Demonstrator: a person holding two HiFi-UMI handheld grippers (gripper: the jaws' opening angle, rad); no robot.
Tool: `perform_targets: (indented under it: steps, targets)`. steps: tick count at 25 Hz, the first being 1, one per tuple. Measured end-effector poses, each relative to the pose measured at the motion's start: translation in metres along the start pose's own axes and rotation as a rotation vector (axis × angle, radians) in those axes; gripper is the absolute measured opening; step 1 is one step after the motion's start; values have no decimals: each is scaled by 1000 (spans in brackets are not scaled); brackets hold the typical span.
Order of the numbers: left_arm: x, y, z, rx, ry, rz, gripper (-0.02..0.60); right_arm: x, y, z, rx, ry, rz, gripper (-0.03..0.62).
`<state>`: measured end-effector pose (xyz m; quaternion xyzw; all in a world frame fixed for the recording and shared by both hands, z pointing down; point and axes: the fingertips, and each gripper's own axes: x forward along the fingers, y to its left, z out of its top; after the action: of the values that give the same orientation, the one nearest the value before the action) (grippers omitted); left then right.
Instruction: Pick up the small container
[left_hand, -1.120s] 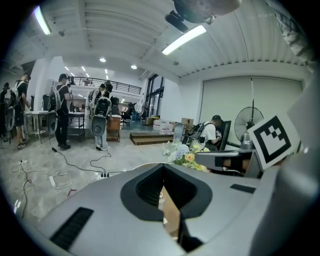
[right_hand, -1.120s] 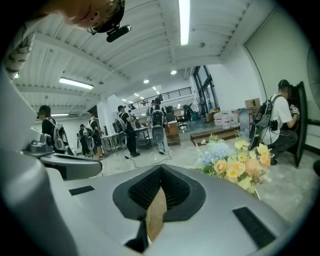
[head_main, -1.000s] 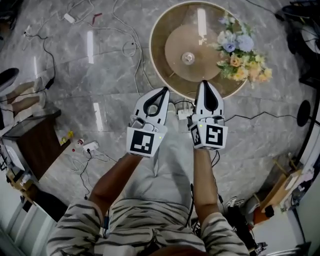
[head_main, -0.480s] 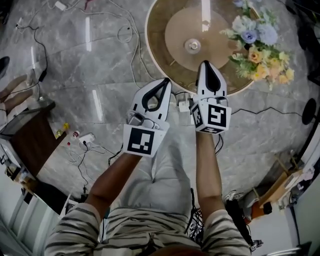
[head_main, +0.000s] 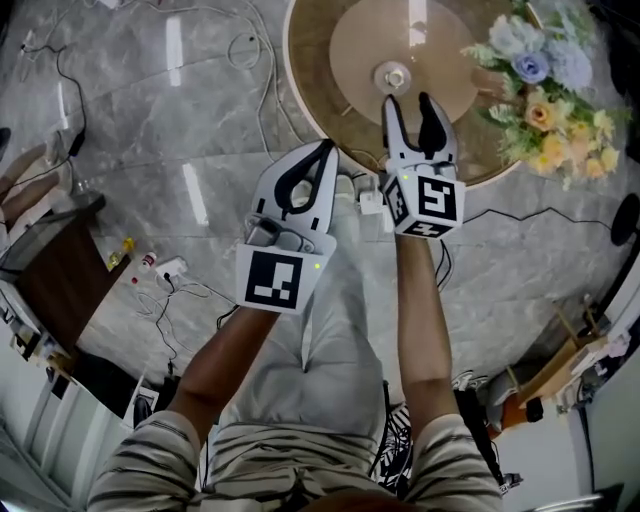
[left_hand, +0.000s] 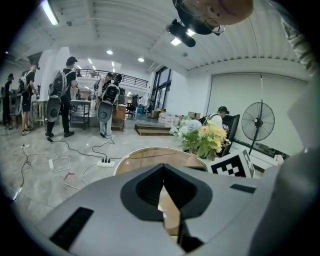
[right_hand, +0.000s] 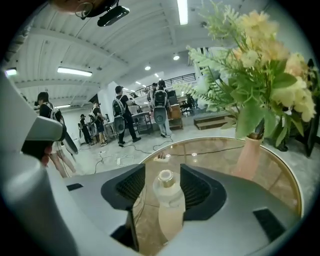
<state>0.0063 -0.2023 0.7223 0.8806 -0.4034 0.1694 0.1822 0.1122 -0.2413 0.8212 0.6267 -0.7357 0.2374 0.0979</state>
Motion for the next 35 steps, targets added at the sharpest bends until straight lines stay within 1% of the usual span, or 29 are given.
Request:
perform_targets:
  steps: [2,5,8,15,25,27,29,30,33,35]
  targets:
    - [6,3,-5,-8,5,5,-3,10,-3,-9,-13,16,2,250]
    - [13,7,-9,-17,6,14,-3,26,-6,-23,-39,56,6,307]
    - [17,10,-14,-30,18,20,-3,38,-9,-35,-41,84,8,367]
    - [29,17,-25,-32,33,20,-3,66,-11,-52,-64,96,6,426]
    - [36,26,-33,-38,45,37,-3,91,-13,-66,-88,140,-11,437]
    - [36,27,-33,-39,48,38,-3,94,-14,-67,-84,154,-16,420]
    - [36,27,-33,-37,47,42,-3,96,-17,-69,-87,164,-33,380]
    - [36,28,-32,-35,47,43,-3,96,-19,-69,-93,164,-41,348]
    - [35,29,-31,-32,46,47,-3,95,-21,-69,-112,162,-44,347]
    - [32,28,-29,-34,43,49,-3,92,-23,-68,-99,165,-43,351]
